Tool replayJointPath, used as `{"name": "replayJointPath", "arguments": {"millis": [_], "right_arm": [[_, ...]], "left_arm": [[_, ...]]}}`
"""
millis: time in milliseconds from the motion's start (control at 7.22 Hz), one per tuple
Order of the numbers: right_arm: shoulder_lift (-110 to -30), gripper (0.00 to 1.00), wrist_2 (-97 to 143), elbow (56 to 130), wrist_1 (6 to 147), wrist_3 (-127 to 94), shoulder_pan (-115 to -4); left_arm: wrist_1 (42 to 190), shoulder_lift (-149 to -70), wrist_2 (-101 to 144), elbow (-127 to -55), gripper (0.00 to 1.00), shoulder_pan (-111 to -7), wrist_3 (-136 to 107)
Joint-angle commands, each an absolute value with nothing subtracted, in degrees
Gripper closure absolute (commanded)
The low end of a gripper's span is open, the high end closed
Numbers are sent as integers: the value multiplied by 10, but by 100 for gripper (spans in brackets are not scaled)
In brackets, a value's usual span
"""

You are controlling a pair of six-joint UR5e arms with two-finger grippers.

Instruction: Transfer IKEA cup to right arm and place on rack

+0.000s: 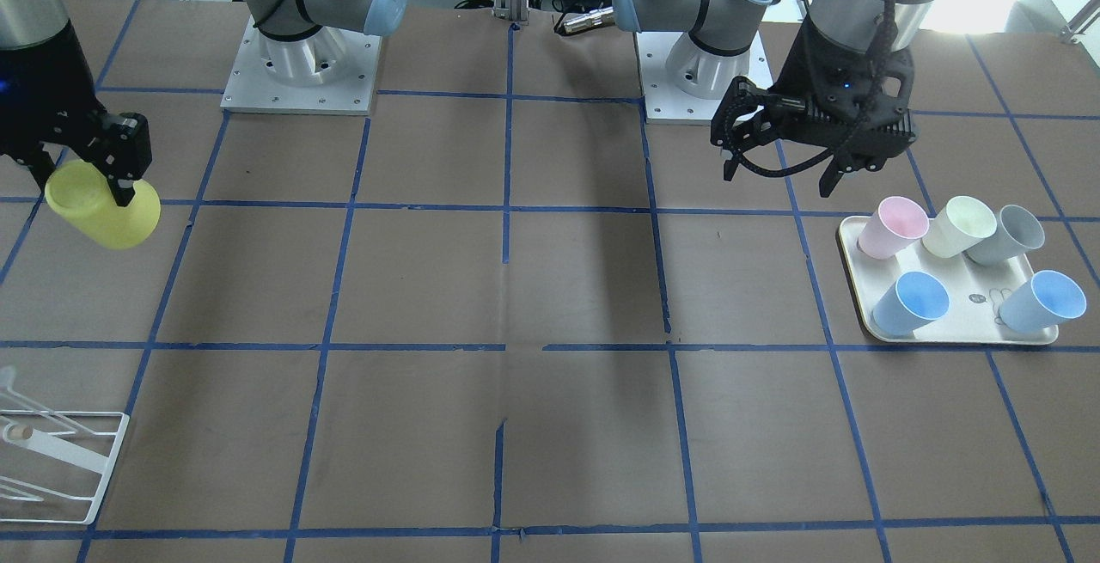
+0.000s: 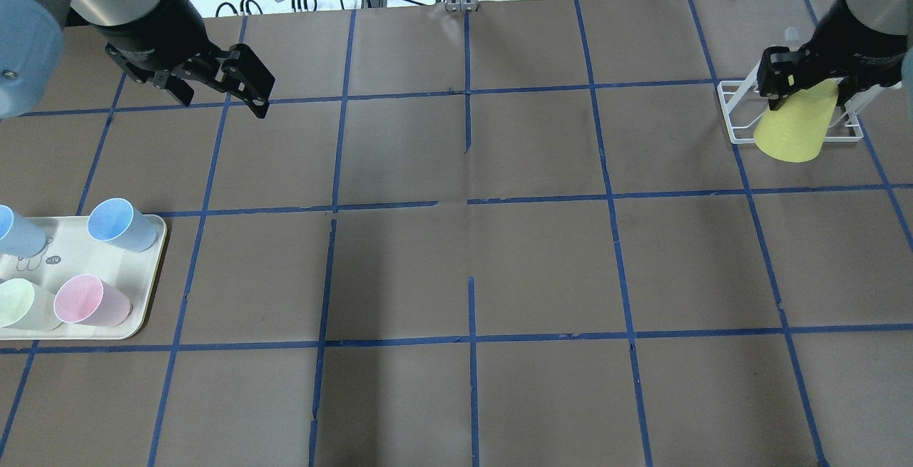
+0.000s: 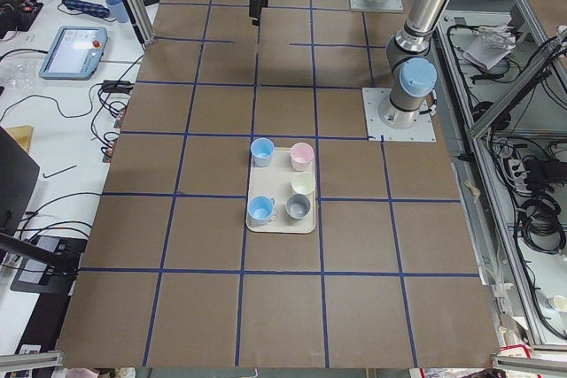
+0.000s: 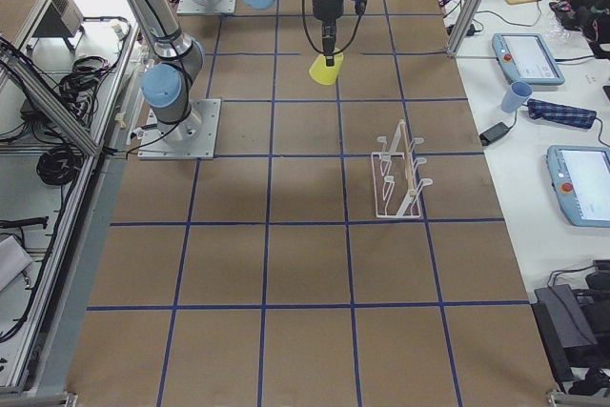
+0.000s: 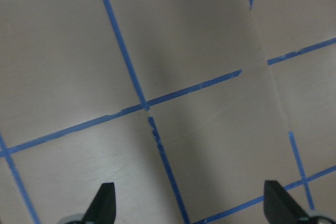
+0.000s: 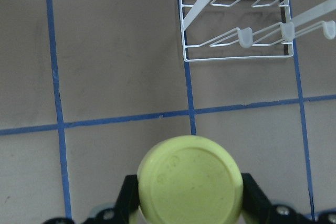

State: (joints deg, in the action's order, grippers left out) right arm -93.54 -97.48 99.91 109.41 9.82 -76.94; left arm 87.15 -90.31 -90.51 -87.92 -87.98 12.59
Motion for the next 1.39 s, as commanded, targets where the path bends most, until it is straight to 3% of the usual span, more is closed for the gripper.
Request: {"name": "replayJointPath", "arguments": {"millis": [0,554,1247], "right_arm": [[-870,100,-945,998,1189,116,-759],[-809,100,-905,997,1275,240,-687],[-768,100,-902,945,1271,257,-673]], "left_arm": [[891,-909,-911,-868,0,-884,69],[917,-894,-898,-869,0,-865,53],[929,-909,-876,-859,0,-866,23]]}}
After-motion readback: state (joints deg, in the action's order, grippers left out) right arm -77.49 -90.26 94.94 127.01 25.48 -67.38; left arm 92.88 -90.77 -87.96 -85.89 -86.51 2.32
